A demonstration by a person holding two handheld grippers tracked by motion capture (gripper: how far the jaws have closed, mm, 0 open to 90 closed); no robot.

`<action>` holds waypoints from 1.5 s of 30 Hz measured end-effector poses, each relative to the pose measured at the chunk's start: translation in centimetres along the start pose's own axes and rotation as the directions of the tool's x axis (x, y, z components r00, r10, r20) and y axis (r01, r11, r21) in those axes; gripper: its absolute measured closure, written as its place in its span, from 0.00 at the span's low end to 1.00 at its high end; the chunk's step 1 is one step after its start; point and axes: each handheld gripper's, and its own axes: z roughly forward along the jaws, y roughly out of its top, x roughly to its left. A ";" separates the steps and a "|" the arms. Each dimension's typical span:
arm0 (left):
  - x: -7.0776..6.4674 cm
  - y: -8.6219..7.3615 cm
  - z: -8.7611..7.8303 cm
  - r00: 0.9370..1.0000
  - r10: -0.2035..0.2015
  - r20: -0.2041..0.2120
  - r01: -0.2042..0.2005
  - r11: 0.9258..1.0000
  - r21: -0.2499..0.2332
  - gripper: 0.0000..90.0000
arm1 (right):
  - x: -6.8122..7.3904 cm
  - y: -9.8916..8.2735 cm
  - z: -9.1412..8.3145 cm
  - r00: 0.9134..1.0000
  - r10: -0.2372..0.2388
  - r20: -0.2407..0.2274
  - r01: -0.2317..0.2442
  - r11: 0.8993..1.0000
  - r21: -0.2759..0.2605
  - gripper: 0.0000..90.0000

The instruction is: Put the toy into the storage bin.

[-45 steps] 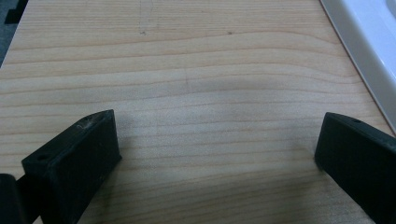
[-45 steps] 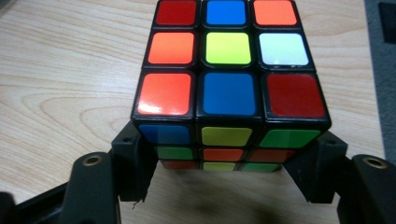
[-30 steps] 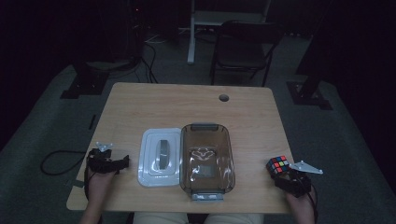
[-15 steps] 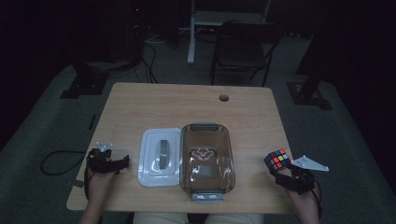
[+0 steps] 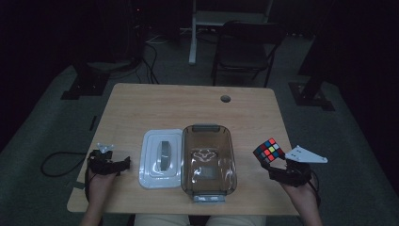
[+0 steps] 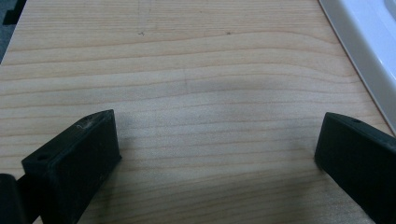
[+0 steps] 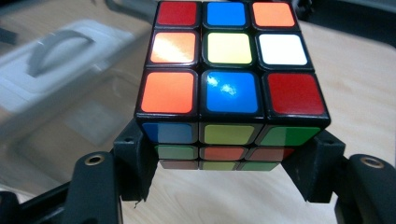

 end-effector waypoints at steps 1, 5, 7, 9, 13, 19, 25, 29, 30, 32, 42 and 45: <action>0.0 0.0 0.0 1.000 0.000 0.000 0.000 1.000 0.000 0.01 | 0.3 0.5 0.0 1.000 -0.012 -0.008 0.012 1.000 -0.008 0.38; 0.0 0.0 0.0 1.000 0.001 0.001 -0.001 1.000 0.000 0.01 | 1.3 2.1 0.2 0.997 -0.062 -0.053 0.060 0.998 -0.026 0.38; 0.0 0.0 0.0 1.000 0.000 0.001 0.000 1.000 0.000 0.01 | 1.8 2.8 0.4 0.994 -0.080 -0.079 0.078 0.996 -0.032 0.38; 0.0 0.0 0.0 1.000 0.001 0.001 -0.001 1.000 0.000 0.01 | 2.4 3.5 0.6 0.990 -0.104 -0.099 0.101 0.994 -0.034 0.38; 0.0 0.0 0.0 1.000 0.002 0.001 -0.002 1.000 0.001 0.01 | 3.3 4.6 1.0 0.977 -0.156 -0.146 0.153 0.988 -0.031 0.38; 0.0 0.0 0.0 1.000 0.002 0.001 -0.002 1.000 0.001 0.01 | 4.7 5.7 1.8 0.956 -0.202 -0.211 0.200 0.979 -0.032 0.38; 0.0 0.0 0.0 1.000 0.004 0.002 -0.004 1.000 0.001 0.01 | 6.8 6.2 3.3 0.927 -0.248 -0.283 0.253 0.967 -0.021 0.38; 0.0 0.0 0.0 1.000 0.005 0.003 -0.005 1.000 0.001 0.01 | 8.0 6.4 4.4 0.902 -0.280 -0.329 0.296 0.955 0.000 0.38; 0.0 0.0 0.0 1.000 0.005 0.003 -0.005 1.000 0.000 0.01 | 8.4 6.5 4.6 0.895 -0.289 -0.339 0.309 0.951 0.007 0.38; 0.0 0.0 0.0 1.000 0.005 0.003 -0.005 1.000 0.000 0.01 | 8.9 6.5 5.1 0.882 -0.304 -0.361 0.333 0.943 0.021 0.38; 0.0 0.0 0.0 1.000 0.006 0.004 -0.006 1.000 0.001 0.01 | 10.5 6.3 7.6 0.839 -0.328 -0.435 0.406 0.909 0.097 0.38; 0.0 0.0 0.0 1.000 0.006 0.004 -0.006 1.000 0.000 0.01 | 10.7 6.3 7.8 0.830 -0.337 -0.444 0.423 0.900 0.107 0.38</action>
